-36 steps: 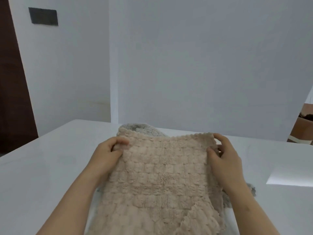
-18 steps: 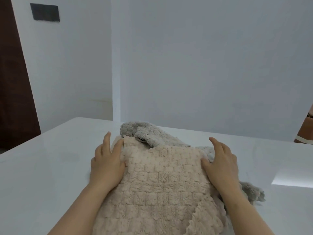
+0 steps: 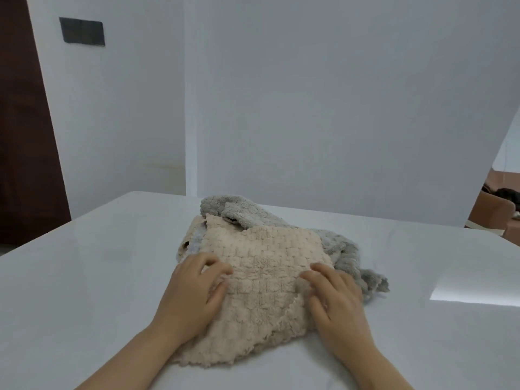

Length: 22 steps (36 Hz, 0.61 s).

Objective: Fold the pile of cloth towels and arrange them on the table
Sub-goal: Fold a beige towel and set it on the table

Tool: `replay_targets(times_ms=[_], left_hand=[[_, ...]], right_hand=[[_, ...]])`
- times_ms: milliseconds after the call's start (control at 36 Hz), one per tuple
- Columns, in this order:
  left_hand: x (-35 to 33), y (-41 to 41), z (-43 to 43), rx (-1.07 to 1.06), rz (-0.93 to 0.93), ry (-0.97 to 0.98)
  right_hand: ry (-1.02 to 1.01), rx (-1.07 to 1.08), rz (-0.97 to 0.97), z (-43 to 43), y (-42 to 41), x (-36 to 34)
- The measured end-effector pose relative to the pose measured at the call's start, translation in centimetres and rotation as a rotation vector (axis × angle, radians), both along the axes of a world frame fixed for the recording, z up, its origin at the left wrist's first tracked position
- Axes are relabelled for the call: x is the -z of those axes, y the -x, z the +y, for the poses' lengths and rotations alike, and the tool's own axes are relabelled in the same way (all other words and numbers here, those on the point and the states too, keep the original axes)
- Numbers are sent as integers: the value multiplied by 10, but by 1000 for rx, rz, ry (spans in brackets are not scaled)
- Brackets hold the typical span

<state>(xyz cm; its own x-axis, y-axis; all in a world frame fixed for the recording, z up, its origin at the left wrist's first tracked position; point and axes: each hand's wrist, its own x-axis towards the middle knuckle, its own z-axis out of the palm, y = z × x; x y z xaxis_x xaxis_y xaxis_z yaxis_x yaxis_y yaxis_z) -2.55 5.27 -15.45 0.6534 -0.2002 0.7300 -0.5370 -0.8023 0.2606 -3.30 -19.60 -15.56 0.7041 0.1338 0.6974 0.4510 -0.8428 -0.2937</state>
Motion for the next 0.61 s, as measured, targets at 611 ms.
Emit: replay_targets(times_ms=[611], left_hand=[[-3, 53, 33, 48, 399, -96]], right_hand=[[-39, -113, 529, -20, 26, -5]])
